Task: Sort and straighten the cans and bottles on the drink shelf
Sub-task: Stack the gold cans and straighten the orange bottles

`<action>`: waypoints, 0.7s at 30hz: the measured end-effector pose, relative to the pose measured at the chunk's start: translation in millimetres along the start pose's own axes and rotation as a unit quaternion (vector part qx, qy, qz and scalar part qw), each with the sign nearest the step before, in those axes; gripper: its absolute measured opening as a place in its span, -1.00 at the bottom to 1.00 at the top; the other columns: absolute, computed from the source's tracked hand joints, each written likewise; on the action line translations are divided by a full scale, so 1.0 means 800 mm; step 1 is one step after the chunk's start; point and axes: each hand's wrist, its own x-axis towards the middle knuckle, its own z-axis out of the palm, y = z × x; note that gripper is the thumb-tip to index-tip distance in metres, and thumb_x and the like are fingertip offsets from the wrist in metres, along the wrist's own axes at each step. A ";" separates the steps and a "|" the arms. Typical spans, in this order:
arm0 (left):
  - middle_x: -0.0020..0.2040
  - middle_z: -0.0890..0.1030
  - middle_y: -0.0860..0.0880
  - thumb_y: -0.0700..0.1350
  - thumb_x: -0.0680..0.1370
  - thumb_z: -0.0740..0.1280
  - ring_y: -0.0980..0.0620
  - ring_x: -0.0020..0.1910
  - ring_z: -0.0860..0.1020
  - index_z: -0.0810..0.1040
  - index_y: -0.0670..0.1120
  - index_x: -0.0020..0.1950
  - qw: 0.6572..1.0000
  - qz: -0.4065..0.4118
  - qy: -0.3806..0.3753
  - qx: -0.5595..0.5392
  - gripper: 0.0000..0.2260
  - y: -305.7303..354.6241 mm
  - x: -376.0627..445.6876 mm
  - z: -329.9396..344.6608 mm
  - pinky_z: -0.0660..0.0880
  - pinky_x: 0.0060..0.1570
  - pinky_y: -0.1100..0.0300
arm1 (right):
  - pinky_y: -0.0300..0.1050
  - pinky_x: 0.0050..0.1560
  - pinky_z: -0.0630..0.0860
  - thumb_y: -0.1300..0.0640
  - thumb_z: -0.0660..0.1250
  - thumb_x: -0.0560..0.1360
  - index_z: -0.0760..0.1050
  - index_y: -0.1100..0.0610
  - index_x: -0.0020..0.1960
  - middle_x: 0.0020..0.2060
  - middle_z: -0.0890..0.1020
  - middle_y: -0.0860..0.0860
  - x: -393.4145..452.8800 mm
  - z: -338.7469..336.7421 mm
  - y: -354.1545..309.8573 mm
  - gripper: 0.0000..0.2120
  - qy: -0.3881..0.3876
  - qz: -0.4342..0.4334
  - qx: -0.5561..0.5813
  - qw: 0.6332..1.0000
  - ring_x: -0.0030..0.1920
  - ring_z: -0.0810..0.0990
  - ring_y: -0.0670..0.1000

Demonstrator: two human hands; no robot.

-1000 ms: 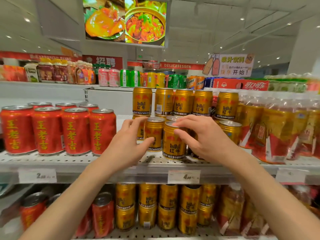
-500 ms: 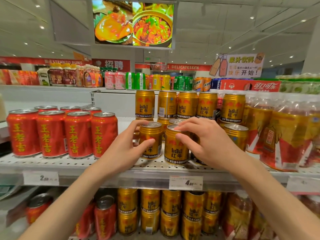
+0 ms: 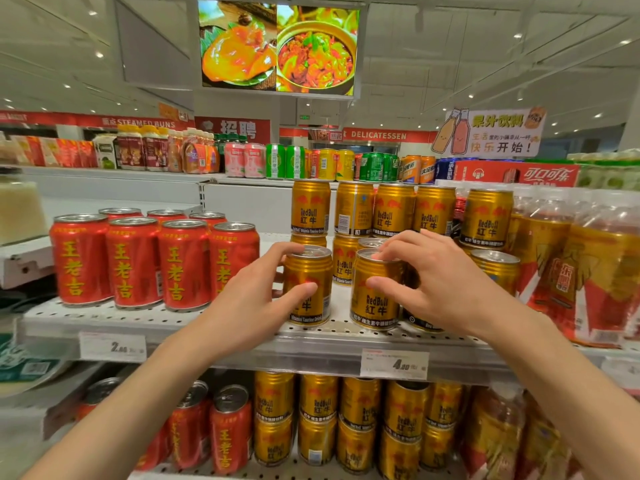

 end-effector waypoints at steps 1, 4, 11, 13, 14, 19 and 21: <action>0.27 0.56 0.15 0.13 0.57 0.34 0.18 0.16 0.60 0.33 0.16 0.43 1.000 0.000 -0.004 0.001 -0.55 0.001 0.000 -0.001 0.61 0.13 0.12 | 0.10 0.49 0.30 -0.35 0.18 0.49 0.56 -0.06 0.21 0.17 0.56 -0.18 0.001 -0.001 -0.002 -0.51 0.000 0.000 0.001 1.000 0.19 0.47 -0.15; 0.31 0.54 0.15 0.14 0.57 0.32 0.17 0.19 0.58 0.31 0.18 0.45 1.000 -0.001 -0.010 0.006 -0.54 0.002 -0.002 -0.003 0.60 0.15 0.10 | 0.06 0.48 0.30 -0.28 0.25 0.52 0.53 -0.05 0.22 0.11 0.49 -0.22 0.003 -0.003 -0.007 -0.60 -0.013 -0.002 0.001 1.000 0.13 0.40 -0.21; 0.32 0.53 0.14 0.15 0.56 0.34 0.16 0.18 0.59 0.35 0.16 0.42 1.000 0.001 -0.003 0.022 -0.55 -0.001 -0.001 -0.008 0.62 0.10 0.11 | 0.01 0.25 0.52 -0.18 0.39 0.50 0.59 -0.01 0.17 0.12 0.59 -0.15 0.004 -0.007 -0.008 -0.66 -0.007 0.010 0.064 0.998 0.16 0.55 -0.09; 0.33 0.52 0.14 0.15 0.56 0.34 0.18 0.18 0.58 0.34 0.15 0.44 1.000 -0.001 -0.003 0.024 -0.54 -0.001 -0.002 -0.010 0.62 0.11 0.12 | -0.05 0.21 0.55 -0.16 0.41 0.50 0.59 0.00 0.16 0.11 0.59 -0.16 0.006 -0.007 -0.009 -0.68 -0.001 0.008 0.082 0.997 0.14 0.56 -0.12; 0.34 0.52 0.13 0.15 0.56 0.34 0.18 0.18 0.58 0.33 0.15 0.45 1.000 -0.002 -0.001 0.024 -0.52 0.000 -0.003 -0.010 0.61 0.12 0.11 | -0.06 0.20 0.56 -0.15 0.41 0.50 0.59 -0.01 0.15 0.10 0.59 -0.16 0.008 -0.007 -0.010 -0.68 0.003 0.008 0.094 0.996 0.14 0.56 -0.14; 0.32 0.42 0.23 0.14 0.55 0.36 0.26 0.16 0.51 0.19 0.14 0.57 1.000 -0.012 0.022 0.010 -0.37 -0.003 -0.007 -0.003 0.52 0.10 0.35 | -0.05 0.12 0.62 -0.11 0.43 0.47 0.59 0.03 0.10 0.09 0.62 -0.11 0.029 -0.021 -0.015 -0.71 0.060 0.022 0.171 0.983 0.11 0.59 -0.12; 0.37 0.44 0.18 0.18 0.53 0.37 0.23 0.20 0.52 0.14 0.12 0.59 0.999 -0.023 0.035 -0.003 -0.30 -0.006 -0.008 0.000 0.53 0.17 0.25 | -0.12 0.06 0.63 -0.08 0.43 0.49 0.59 0.06 0.12 0.09 0.62 -0.08 0.041 -0.028 -0.018 -0.71 0.090 0.027 0.192 0.977 0.12 0.59 -0.11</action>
